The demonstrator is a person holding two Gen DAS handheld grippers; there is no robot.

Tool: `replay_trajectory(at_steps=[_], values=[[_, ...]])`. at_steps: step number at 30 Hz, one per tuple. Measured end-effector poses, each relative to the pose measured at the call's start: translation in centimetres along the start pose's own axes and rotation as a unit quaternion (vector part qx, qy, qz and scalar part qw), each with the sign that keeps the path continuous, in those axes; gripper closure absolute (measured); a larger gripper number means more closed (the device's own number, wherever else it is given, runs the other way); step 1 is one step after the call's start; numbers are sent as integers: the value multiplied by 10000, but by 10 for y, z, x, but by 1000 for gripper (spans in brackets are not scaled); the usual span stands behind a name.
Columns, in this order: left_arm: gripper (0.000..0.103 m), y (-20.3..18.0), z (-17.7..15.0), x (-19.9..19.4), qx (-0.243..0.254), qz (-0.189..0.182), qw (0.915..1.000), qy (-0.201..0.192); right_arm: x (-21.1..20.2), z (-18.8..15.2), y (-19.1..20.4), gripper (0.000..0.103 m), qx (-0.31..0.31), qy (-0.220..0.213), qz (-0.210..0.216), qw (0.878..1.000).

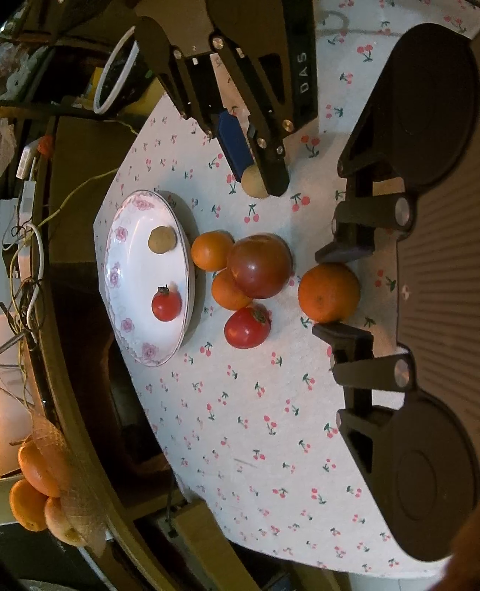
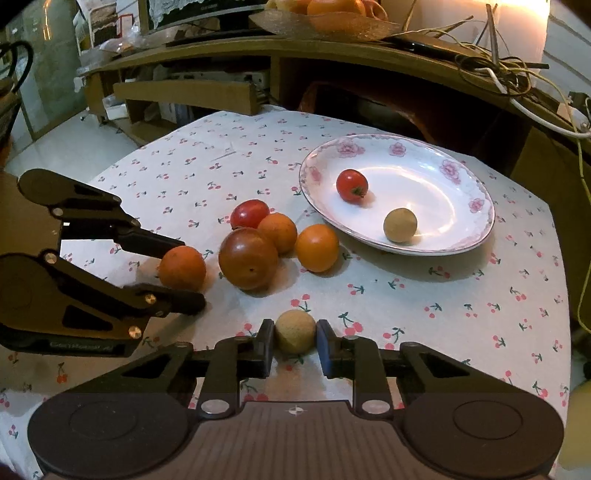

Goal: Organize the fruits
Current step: 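Grasp an orange with the left tool while the right tool grasps a kiwi, then carry the orange and kiwi in both tools over the white plate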

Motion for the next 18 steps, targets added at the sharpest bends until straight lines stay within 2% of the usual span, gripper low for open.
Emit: replay_trajectory(at_steps=[6,18], values=[[64,-4,6,-6,-23,-68,10000,-69,-2,2,-5,79,205,14,4,9998],[64,-9,50,-14,-148,-87,9986,-500,-17,28,-17,79,410,-346,-85,9985]])
Point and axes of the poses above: each gripper's, at about its wrist camera, not at the fingertips, and x roughly the way its jaws point, y to its left, z to its top, the point moved 10 cm from there along x, roughly the way its jaws point, and after that the axes turned 7 degrees about -x, right-handed, at the moved point
